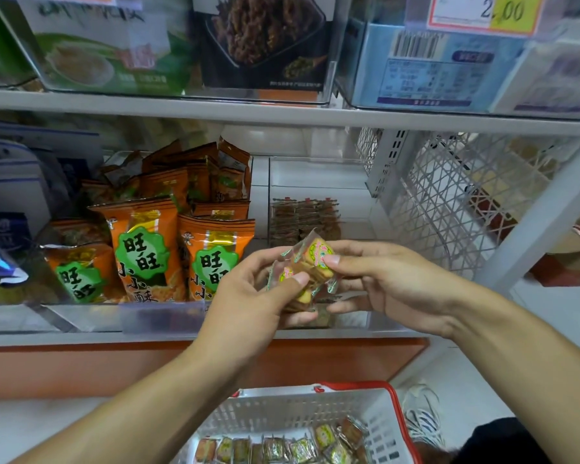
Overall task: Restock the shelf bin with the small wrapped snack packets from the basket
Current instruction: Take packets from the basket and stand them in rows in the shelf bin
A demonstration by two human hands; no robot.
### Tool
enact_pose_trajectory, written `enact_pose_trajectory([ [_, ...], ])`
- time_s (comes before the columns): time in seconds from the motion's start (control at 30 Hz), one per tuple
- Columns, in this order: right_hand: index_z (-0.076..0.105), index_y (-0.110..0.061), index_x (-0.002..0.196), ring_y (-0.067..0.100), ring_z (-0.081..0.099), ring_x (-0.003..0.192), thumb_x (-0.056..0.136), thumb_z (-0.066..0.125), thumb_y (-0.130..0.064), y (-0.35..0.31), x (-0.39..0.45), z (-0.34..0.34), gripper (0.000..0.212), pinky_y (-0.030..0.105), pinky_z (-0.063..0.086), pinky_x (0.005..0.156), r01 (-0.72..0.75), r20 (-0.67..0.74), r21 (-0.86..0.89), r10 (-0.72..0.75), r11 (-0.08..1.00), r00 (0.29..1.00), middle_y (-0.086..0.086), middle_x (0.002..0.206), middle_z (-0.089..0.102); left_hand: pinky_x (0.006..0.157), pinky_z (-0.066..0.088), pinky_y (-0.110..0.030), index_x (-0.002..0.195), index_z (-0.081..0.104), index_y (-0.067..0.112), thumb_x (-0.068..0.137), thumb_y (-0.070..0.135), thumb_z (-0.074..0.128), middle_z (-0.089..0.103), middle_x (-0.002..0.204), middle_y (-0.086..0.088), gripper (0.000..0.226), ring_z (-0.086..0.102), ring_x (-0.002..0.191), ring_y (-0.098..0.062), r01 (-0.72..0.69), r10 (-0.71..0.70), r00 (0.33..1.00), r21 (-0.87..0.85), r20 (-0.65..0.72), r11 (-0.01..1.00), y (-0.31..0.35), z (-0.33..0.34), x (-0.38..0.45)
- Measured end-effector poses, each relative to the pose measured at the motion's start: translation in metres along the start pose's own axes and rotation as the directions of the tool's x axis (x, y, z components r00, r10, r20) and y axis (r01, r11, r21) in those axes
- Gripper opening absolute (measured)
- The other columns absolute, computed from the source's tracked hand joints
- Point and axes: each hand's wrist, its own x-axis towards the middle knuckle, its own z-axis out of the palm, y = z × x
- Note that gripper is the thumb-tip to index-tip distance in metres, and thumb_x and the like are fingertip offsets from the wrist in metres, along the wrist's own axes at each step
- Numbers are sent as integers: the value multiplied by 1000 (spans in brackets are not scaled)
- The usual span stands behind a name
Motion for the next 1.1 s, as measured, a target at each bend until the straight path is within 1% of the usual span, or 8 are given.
enact_pose_trajectory([
  [0.13,63,-1,127,29,65,105,85,67,-13,-3,6,-7,44,42,57,91,34,-12,81,-33,996,999,24,125,66,63,64,-34,115,67,15,88,1,72,74,110,-7,31,76,80,-19,-2,2,1000,-3,-20,1000,-3,-1,1],
  [0.23,63,5,123,32,68,96,81,69,-1,-6,22,-22,44,43,62,83,116,-235,145,-80,983,969,25,110,72,61,63,-35,120,63,19,89,-1,71,77,104,-2,38,77,80,-17,29,-29,1000,-15,3,999,-6,0,4],
  [0.3,69,-5,116,26,69,87,81,73,-3,-2,38,-33,35,46,62,83,97,-422,-210,-179,973,889,13,99,74,59,63,-36,125,59,23,89,-2,70,77,100,0,45,76,79,-18,56,-56,997,6,49,998,-10,2,5],
  [0.37,69,-18,109,20,68,87,79,76,-17,6,54,-46,31,35,60,76,-56,-484,-605,-311,794,818,0,95,70,60,63,-37,128,57,27,88,-1,73,77,101,0,51,77,81,-20,89,-93,991,44,93,995,-15,5,5],
  [0.43,64,-21,109,17,65,89,83,74,-25,14,70,-59,28,21,49,62,-173,-482,-738,-331,652,811,-3,96,67,62,63,-37,129,57,29,88,1,74,77,103,1,53,77,86,-22,122,-130,985,75,110,990,-20,7,5],
  [0.77,63,-15,115,14,56,93,80,74,-3,29,127,-80,39,11,39,56,-119,-388,-803,-360,583,849,2,112,64,59,62,-35,127,58,24,91,-2,68,75,108,-6,45,75,75,-20,221,-226,972,82,59,972,-21,12,10],
  [0.93,46,-10,131,36,63,105,88,63,-7,33,139,-81,46,39,54,79,-258,-524,-721,-263,644,810,19,116,62,60,62,-36,128,57,21,92,-8,62,74,109,-8,47,76,74,-24,246,-250,967,77,50,966,-20,11,11],
  [1.1,43,-11,137,34,63,108,88,68,-15,35,144,-81,55,35,48,76,-242,-533,-688,-250,684,808,18,119,65,62,63,-41,127,61,18,92,-12,53,73,112,-12,46,76,74,-26,272,-272,961,14,50,962,-15,12,9],
])
